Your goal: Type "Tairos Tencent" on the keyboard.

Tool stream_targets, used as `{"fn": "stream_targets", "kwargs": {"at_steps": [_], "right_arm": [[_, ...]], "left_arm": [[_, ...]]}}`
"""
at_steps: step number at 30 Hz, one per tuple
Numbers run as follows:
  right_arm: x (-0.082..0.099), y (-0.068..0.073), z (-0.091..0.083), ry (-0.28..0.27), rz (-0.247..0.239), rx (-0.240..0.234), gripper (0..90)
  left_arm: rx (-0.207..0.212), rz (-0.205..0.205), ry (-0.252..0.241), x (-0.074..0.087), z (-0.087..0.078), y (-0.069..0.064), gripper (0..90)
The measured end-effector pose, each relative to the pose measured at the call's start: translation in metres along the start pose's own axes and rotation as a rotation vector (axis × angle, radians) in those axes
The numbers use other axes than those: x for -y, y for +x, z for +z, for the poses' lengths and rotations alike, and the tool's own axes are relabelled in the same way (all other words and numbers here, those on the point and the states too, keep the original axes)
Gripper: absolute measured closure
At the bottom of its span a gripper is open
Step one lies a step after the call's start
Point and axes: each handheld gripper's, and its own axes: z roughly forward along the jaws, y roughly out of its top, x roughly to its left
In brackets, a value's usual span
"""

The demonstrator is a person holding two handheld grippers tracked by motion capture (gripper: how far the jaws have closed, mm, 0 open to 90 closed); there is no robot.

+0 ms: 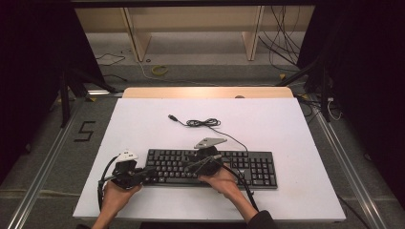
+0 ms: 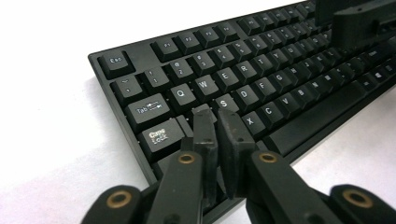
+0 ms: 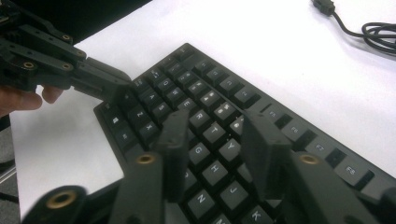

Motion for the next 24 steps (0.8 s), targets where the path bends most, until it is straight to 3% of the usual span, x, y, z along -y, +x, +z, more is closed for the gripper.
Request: {"fn": "stream_targets", "kwargs": {"at_steps": [15, 24], "right_arm": [[-0.008, 0.002, 0.024, 0.048, -0.014, 0.013, 89.9], [-0.008, 0.002, 0.037, 0.087, -0.015, 0.028, 90.0]], "left_arm": [[-0.005, 0.015, 0.033, 0.0, 0.003, 0.001, 89.3], [-0.005, 0.01, 0.04, 0.0, 0.003, 0.002, 89.4]]}}
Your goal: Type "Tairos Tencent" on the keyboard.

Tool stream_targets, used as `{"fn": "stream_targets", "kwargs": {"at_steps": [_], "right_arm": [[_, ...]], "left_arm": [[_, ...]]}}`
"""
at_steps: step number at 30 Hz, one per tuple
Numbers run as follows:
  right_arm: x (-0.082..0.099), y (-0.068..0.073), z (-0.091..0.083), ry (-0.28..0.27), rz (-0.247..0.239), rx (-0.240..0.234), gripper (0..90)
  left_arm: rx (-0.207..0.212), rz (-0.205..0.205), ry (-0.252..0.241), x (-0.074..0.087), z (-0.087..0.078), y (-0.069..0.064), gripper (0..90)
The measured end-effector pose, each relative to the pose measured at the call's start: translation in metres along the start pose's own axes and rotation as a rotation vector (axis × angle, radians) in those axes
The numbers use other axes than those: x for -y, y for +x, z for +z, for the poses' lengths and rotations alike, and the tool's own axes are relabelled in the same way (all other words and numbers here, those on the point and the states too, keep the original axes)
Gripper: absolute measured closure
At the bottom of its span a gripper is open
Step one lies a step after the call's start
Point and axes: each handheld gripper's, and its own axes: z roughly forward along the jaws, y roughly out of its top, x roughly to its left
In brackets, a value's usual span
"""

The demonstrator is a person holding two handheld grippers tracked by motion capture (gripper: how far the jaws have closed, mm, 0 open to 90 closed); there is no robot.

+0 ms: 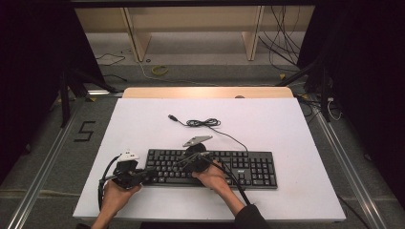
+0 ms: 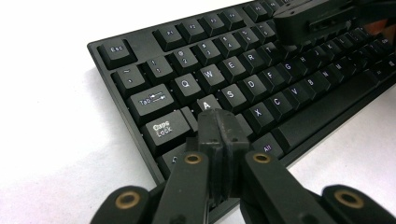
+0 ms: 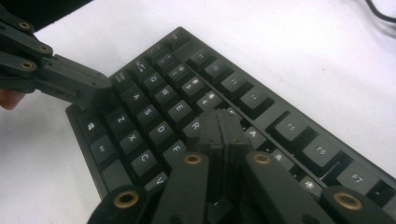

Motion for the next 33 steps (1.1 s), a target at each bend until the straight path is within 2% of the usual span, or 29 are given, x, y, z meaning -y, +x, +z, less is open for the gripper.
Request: {"fn": "stream_targets", "kwargs": {"at_steps": [33], "right_arm": [[0.0026, 0.0017, 0.0091, 0.039, -0.004, 0.022, 90.0]], "left_arm": [[-0.011, 0.002, 0.039, 0.0007, 0.0039, 0.0002, 89.7]]}}
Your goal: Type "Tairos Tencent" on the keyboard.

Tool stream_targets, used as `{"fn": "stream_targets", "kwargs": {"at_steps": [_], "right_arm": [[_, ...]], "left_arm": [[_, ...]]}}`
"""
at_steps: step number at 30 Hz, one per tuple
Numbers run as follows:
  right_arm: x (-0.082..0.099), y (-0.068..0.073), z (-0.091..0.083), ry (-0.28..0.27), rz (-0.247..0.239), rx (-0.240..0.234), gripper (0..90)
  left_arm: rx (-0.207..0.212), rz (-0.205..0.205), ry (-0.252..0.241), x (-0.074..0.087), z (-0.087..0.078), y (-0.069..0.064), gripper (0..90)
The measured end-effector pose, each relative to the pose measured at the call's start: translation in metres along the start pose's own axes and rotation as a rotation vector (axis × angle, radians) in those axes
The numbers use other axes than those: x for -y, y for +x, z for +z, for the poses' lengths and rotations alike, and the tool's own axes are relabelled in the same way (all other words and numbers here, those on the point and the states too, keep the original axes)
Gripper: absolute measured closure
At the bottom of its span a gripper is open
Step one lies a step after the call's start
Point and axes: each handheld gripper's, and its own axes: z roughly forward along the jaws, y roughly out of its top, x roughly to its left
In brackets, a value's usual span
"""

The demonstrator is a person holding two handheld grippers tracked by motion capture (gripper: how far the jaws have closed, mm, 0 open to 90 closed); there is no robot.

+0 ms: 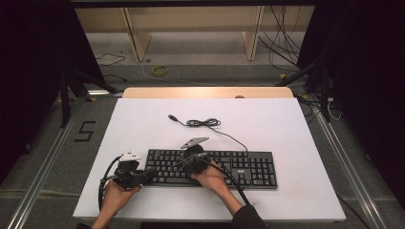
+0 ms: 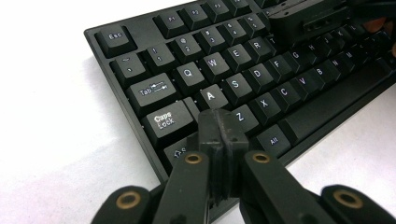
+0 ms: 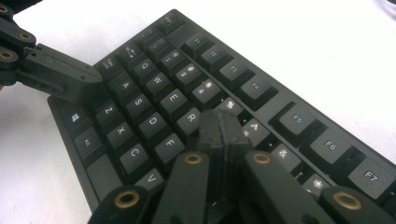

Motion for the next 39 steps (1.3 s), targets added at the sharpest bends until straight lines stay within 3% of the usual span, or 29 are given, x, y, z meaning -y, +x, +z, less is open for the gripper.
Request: {"fn": "stream_targets", "kwargs": {"at_steps": [8, 15, 28, 39], "right_arm": [[0.0, -0.001, -0.002, -0.007, 0.023, -0.013, 90.0], [-0.003, -0.002, -0.015, -0.069, 0.03, -0.029, 90.0], [0.0, -0.007, -0.028, -0.1, 0.042, -0.047, 85.7], [0.005, -0.008, -0.039, -0.124, 0.038, -0.062, 73.3]], "left_arm": [[0.003, 0.002, -0.01, -0.001, -0.001, 0.0, 89.4], [0.01, 0.004, -0.064, -0.002, -0.006, -0.001, 87.8], [0.047, 0.009, -0.118, -0.004, -0.009, -0.003, 74.8], [0.06, -0.007, -0.149, -0.006, -0.01, -0.004, 61.1]]}}
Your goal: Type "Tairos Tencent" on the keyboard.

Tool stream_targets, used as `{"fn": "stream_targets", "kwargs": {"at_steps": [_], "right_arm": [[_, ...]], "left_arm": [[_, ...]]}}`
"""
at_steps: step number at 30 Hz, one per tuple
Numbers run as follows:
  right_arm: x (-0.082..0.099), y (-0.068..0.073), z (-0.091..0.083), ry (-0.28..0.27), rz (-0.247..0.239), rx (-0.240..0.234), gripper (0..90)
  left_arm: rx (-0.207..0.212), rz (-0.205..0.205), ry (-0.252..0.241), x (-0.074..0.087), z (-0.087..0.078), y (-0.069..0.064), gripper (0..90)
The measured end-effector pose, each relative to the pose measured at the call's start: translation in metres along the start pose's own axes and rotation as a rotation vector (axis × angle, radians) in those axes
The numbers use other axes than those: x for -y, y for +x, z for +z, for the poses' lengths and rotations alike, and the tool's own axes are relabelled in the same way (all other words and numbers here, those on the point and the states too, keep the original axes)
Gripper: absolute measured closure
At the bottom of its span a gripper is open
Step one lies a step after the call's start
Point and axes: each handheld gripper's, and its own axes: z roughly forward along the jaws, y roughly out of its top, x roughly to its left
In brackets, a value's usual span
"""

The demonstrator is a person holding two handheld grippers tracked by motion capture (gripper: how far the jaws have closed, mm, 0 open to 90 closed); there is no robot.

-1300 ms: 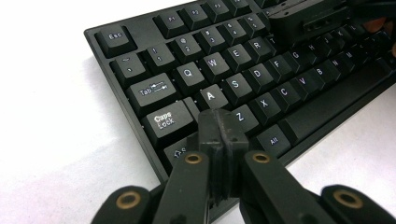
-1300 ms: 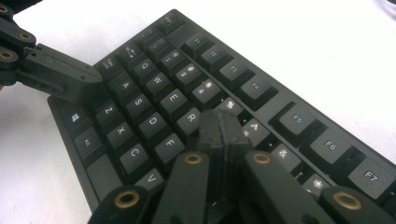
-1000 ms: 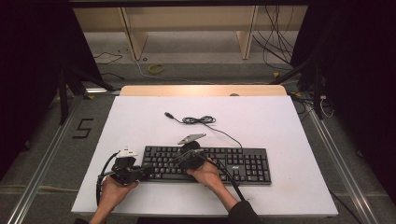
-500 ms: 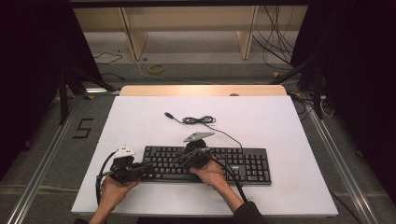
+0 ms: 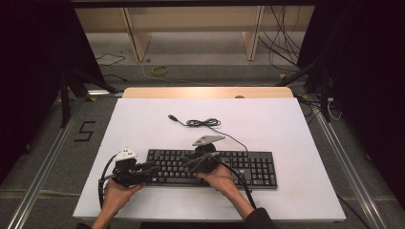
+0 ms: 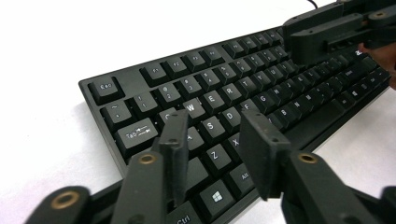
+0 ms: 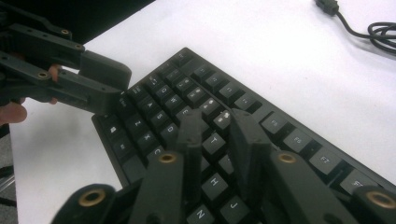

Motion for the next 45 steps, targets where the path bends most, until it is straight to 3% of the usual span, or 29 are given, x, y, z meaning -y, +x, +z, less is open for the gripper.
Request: {"fn": "stream_targets", "kwargs": {"at_steps": [14, 19, 32, 45], "right_arm": [[0.006, -0.006, -0.02, -0.024, 0.018, -0.001, 52.6], [0.011, -0.01, -0.027, -0.033, 0.036, 0.006, 47.8], [0.023, -0.011, -0.036, -0.014, 0.03, 0.014, 38.6], [0.032, -0.008, -0.046, -0.023, 0.022, 0.018, 35.8]], "left_arm": [[0.013, 0.007, -0.011, -0.004, 0.004, -0.002, 42.7], [0.007, 0.011, -0.021, -0.007, 0.006, -0.002, 42.1], [-0.001, 0.012, -0.015, -0.015, 0.016, -0.001, 54.6], [0.0, 0.083, 0.054, -0.024, 0.038, -0.006, 85.5]]}}
